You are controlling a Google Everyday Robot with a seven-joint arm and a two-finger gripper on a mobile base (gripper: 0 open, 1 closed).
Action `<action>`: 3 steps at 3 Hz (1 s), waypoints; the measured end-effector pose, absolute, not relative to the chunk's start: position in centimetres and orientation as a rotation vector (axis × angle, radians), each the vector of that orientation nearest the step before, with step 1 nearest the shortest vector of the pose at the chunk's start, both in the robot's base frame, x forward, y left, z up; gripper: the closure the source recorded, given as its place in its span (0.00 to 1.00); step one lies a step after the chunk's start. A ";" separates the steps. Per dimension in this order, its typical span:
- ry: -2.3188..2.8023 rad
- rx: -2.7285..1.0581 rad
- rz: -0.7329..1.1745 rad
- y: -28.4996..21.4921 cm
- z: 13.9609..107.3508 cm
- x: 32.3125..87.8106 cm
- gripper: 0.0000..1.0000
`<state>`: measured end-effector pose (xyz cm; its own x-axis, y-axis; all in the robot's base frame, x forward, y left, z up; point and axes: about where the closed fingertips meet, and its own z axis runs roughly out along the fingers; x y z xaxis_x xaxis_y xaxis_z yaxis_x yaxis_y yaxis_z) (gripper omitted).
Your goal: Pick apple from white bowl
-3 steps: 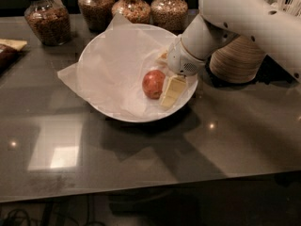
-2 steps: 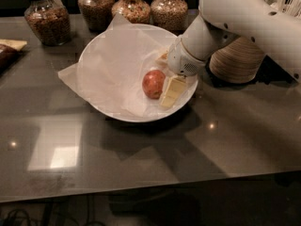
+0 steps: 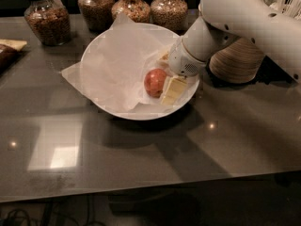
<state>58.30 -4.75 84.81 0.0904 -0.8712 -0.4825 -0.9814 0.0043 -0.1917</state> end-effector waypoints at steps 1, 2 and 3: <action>1.821 -1.900 0.314 -4.5 84.5 58.5 0.37; 1.846 -1.893 0.331 -4.4 83.5 58.9 0.60; 1.860 -1.884 0.339 -4.5 83.4 59.0 0.83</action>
Offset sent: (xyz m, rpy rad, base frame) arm 0.0143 0.0037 -0.0387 0.0007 0.0690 -0.0436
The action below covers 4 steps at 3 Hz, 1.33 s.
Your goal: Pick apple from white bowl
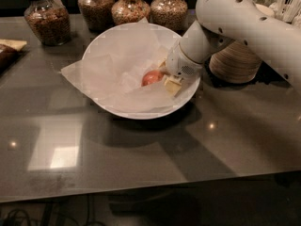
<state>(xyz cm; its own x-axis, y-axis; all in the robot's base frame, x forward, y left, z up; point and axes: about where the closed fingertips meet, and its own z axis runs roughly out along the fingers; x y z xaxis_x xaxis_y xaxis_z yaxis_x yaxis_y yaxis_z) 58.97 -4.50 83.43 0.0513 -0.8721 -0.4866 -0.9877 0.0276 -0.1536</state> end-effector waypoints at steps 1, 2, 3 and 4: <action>1.874 -1.875 0.347 -4.6 83.4 59.0 1.00; 1.874 -1.875 0.348 -4.6 83.4 59.0 1.00; 1.844 -1.865 0.376 -4.4 84.1 58.9 1.00; 1.775 -1.840 0.408 -4.5 86.5 58.7 1.00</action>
Offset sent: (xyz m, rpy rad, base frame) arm 0.0005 -0.0009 -0.0008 0.0018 0.0098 -0.0096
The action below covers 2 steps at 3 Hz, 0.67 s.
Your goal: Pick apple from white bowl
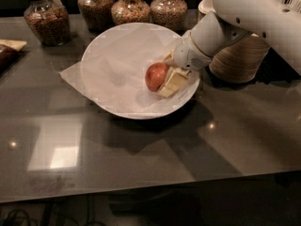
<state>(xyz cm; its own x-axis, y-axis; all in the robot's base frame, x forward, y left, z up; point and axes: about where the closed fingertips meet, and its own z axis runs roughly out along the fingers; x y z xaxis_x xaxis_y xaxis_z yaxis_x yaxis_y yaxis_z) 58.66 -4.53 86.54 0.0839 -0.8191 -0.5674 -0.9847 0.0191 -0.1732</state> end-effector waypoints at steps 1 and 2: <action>1.702 -1.808 0.444 -5.0 89.3 58.5 1.00; 1.644 -1.788 0.518 -5.1 91.1 58.5 1.00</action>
Offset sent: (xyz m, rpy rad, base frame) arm -0.0010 -0.0131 0.0709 0.2290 -0.0117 0.0837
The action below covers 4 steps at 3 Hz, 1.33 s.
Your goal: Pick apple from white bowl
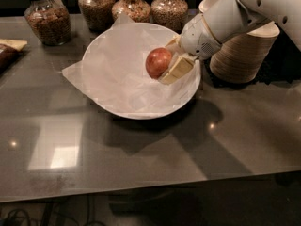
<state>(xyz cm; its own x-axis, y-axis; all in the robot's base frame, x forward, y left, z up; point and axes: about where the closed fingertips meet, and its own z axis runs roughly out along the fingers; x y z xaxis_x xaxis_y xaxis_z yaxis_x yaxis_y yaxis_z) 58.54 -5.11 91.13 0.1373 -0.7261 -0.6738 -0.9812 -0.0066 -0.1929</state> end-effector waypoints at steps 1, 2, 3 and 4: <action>1.594 -1.791 0.551 -5.1 93.5 58.3 1.00; 1.535 -1.806 0.520 -4.9 96.3 57.7 1.00; 1.525 -1.809 0.510 -4.8 96.9 57.6 1.00; 1.510 -1.818 0.521 -4.4 96.9 57.0 1.00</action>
Offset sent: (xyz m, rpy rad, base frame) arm -0.0244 0.0034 0.1107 0.0416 -0.1758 0.0925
